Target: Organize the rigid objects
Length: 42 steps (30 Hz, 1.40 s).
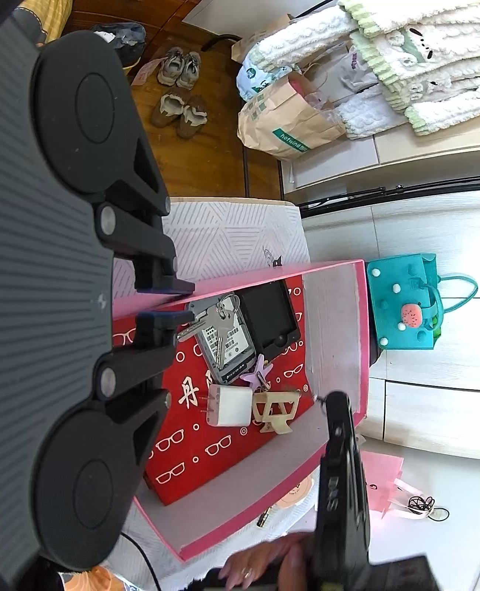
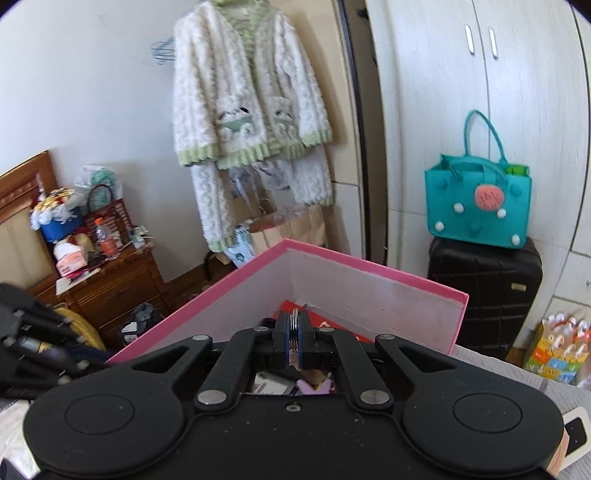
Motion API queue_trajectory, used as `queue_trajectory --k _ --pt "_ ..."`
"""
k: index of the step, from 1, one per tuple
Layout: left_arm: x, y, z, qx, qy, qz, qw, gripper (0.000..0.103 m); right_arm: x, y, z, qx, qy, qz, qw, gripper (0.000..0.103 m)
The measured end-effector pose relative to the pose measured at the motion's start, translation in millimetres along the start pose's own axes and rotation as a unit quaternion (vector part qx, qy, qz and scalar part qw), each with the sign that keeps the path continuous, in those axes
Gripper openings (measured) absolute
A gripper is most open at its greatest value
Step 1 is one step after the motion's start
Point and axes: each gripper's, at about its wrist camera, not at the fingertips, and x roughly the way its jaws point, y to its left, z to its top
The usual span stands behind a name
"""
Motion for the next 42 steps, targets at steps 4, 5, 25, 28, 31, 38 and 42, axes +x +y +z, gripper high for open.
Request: queue_trajectory --k 4,5,25,28,31,38,42 --pt "1 2 2 -0.005 0.007 -0.006 0.9999 0.008 8 -11 4 0.017 0.014 -0.006 1.000 0.007" --pt "1 3 3 -0.006 0.009 -0.007 0.9999 0.008 6 -13 4 0.019 0.013 -0.008 1.000 0.011" --pt "1 6 2 -0.028 0.006 -0.011 0.9995 0.008 -100 -57 -86 0.102 -0.013 -0.076 0.992 0.034" --pt "1 8 3 -0.036 0.007 -0.013 0.9992 0.008 -88 -59 -107 0.093 0.007 -0.072 0.993 0.036" --pt "2 8 4 -0.038 0.008 -0.010 0.9992 0.008 -77 -55 -119 0.071 0.021 -0.059 0.995 0.042" --pt "6 9 9 -0.038 0.011 -0.003 0.9992 0.008 -49 -48 -126 0.005 0.066 -0.055 0.996 0.052" --pt "8 7 12 -0.036 0.008 0.005 0.9993 0.008 -37 -51 -127 -0.010 0.082 -0.057 0.995 0.056"
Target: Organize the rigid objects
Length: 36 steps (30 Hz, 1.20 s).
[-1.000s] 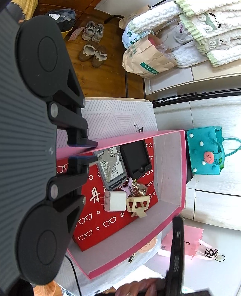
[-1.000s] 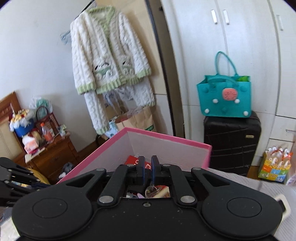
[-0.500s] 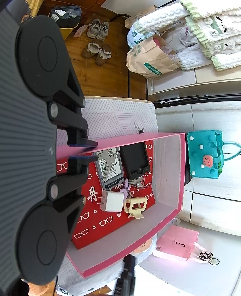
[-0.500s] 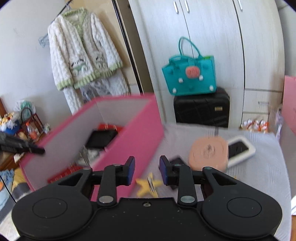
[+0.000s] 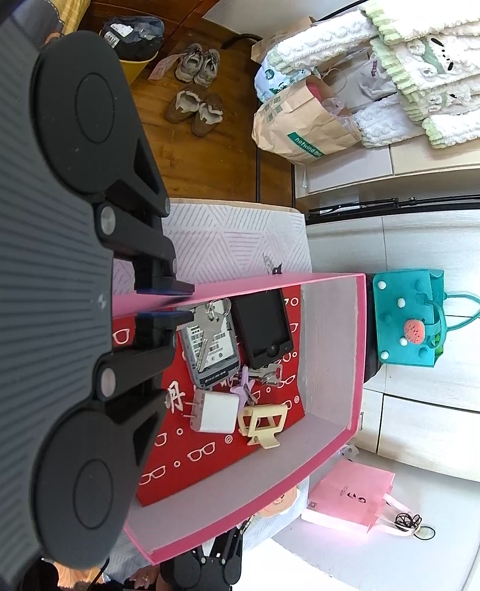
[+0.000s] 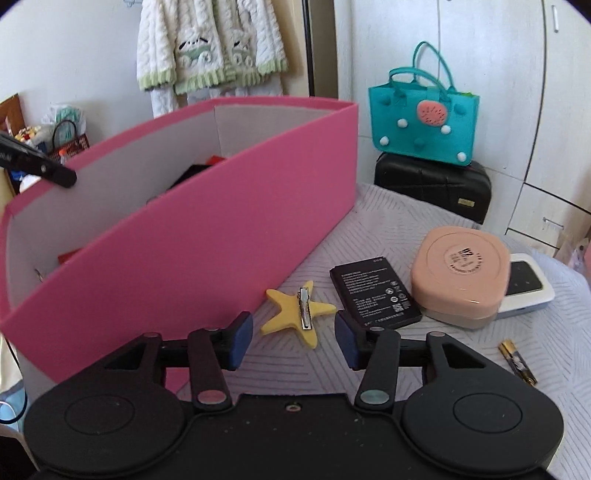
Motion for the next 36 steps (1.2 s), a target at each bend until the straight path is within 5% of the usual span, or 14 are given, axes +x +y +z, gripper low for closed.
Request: queue_trajectory --k 9,11,22,30,36 --pt "2 1 5 0.001 -0.003 0.022 0.9997 0.008 10 7 -5 -0.014 -0.014 -0.019 1.000 0.063" --pt "2 0 5 0.002 -0.003 0.024 0.9997 0.008 8 7 -6 -0.011 -0.018 -0.020 1.000 0.038" --pt "2 -2 8 0.002 0.001 0.026 0.9997 0.005 -11 -2 -6 0.033 -0.016 -0.036 0.999 0.039" --pt "6 0 9 -0.005 0.002 0.022 0.9997 0.005 -65 -4 22 0.036 -0.085 -0.055 0.994 0.039" --pt "6 -4 8 0.007 0.010 0.028 0.9995 0.005 -94 16 55 -0.008 -0.124 -0.027 0.992 0.039"
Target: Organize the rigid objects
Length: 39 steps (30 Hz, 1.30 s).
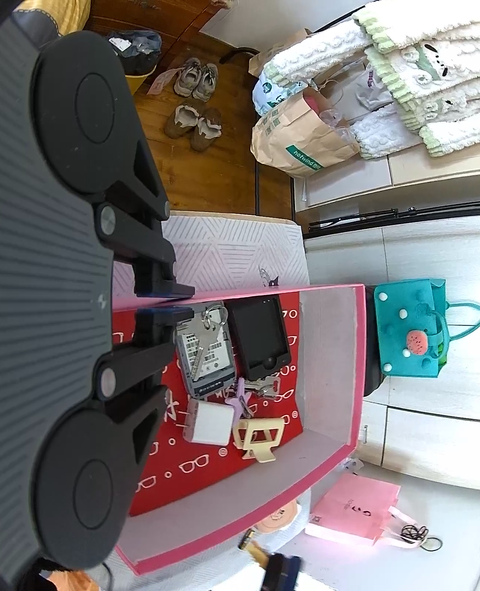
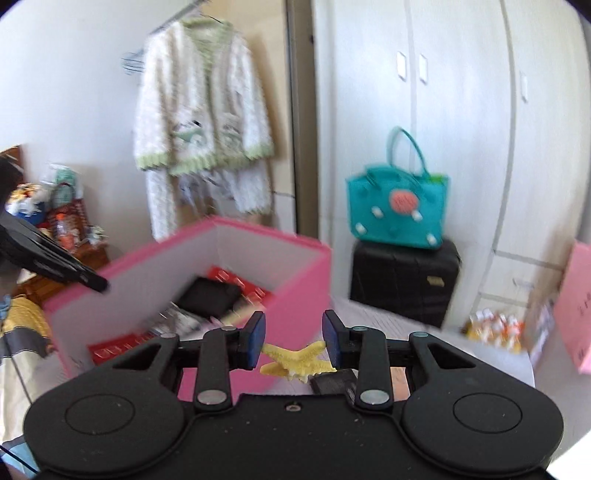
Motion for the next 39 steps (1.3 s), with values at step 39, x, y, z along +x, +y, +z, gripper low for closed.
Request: queue_trajectory --k 39 --pt "-10 -15 -3 0.024 0.019 0.026 0.9992 0.008 60 61 29 -0.004 0.003 0.169 0.986 0.074"
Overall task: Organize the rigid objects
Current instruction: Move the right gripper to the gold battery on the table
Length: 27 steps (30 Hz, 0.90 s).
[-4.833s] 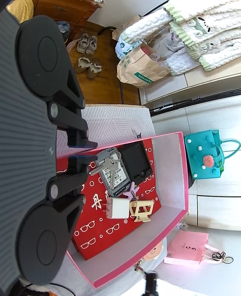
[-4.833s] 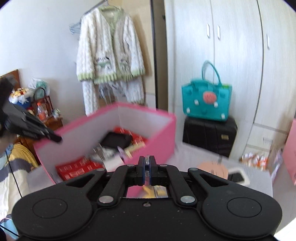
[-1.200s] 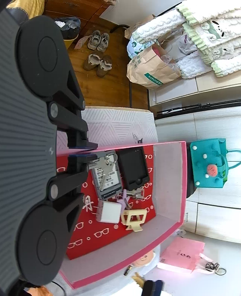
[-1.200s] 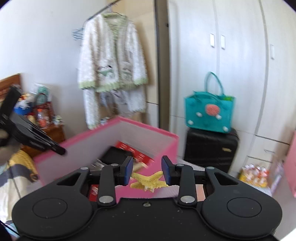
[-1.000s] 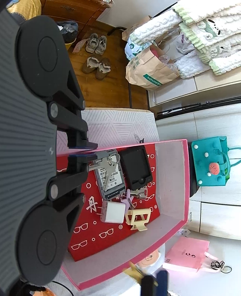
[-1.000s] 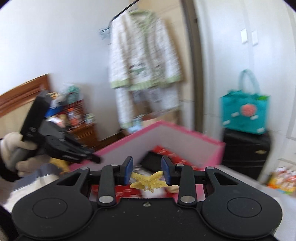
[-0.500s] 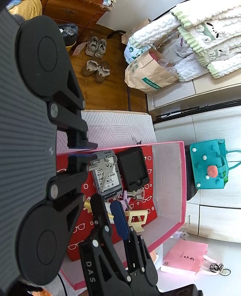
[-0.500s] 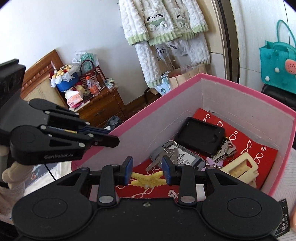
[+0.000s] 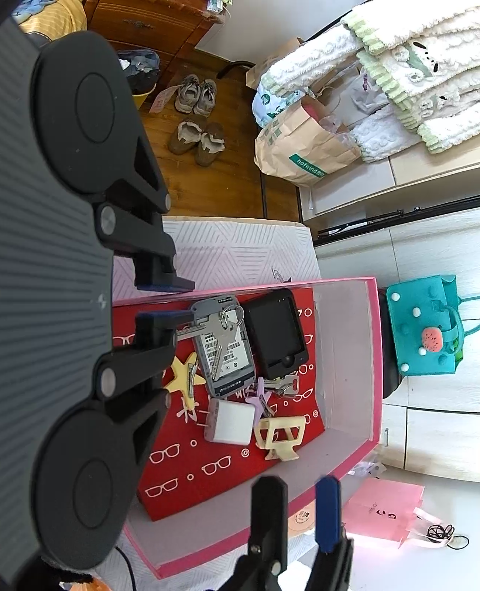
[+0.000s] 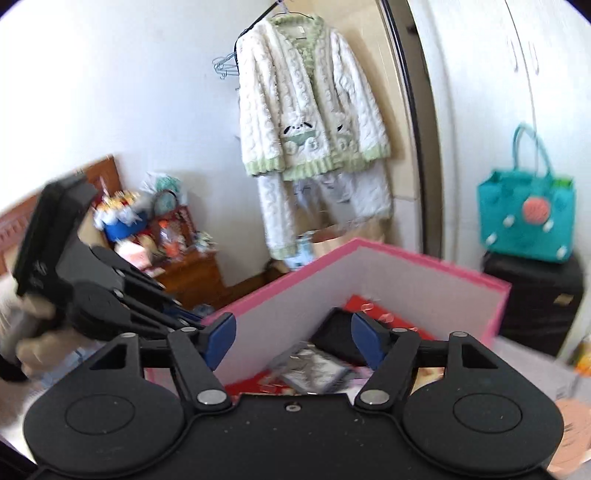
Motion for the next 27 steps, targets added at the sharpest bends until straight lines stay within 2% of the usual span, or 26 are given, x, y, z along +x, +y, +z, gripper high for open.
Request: queue_trajectory --k 2,3,4,7,10,14,17,19,23,27 --pt "-1 -1 -1 -0.004 -0.005 0.003 1.0000 0.008 -8 -1 -1 -0.012 -0.012 -0.023 1.000 0.079" --pt "-1 0 -2 -0.007 -0.007 0.006 0.9999 0.007 -15 -3 -4 -0.014 -0.024 -0.033 0.999 0.084" --pt "-2 1 -2 -0.012 -0.008 0.005 0.9999 0.007 -21 -5 -6 -0.012 -0.038 -0.040 0.998 0.094" --pt "-6 9 1 -0.023 -0.010 0.005 0.9997 0.007 -39 -16 -18 0.007 -0.088 -0.077 0.993 0.099" --pt "-6 7 1 -0.025 -0.011 0.008 0.9996 0.006 -50 -25 -24 -0.014 -0.071 -0.131 0.989 0.099" --pt "-6 -4 2 -0.014 -0.022 0.029 0.9992 0.005 -81 -47 -37 -0.011 -0.076 -0.168 0.983 0.102" --pt "-8 -8 3 -0.013 -0.034 0.041 0.9985 0.005 -94 -72 -49 -0.008 -0.036 -0.193 0.981 0.101" --pt "-8 -7 3 -0.022 -0.036 0.040 0.9983 0.005 -95 -90 -59 0.006 -0.017 -0.227 0.974 0.101" --pt "-4 -5 3 -0.037 -0.036 0.040 0.9979 0.005 -97 -119 -85 0.064 0.007 -0.226 0.972 0.098" --pt "-2 -13 7 -0.015 -0.034 0.057 0.9977 0.005 -89 -137 -110 0.113 0.038 -0.227 0.966 0.092"
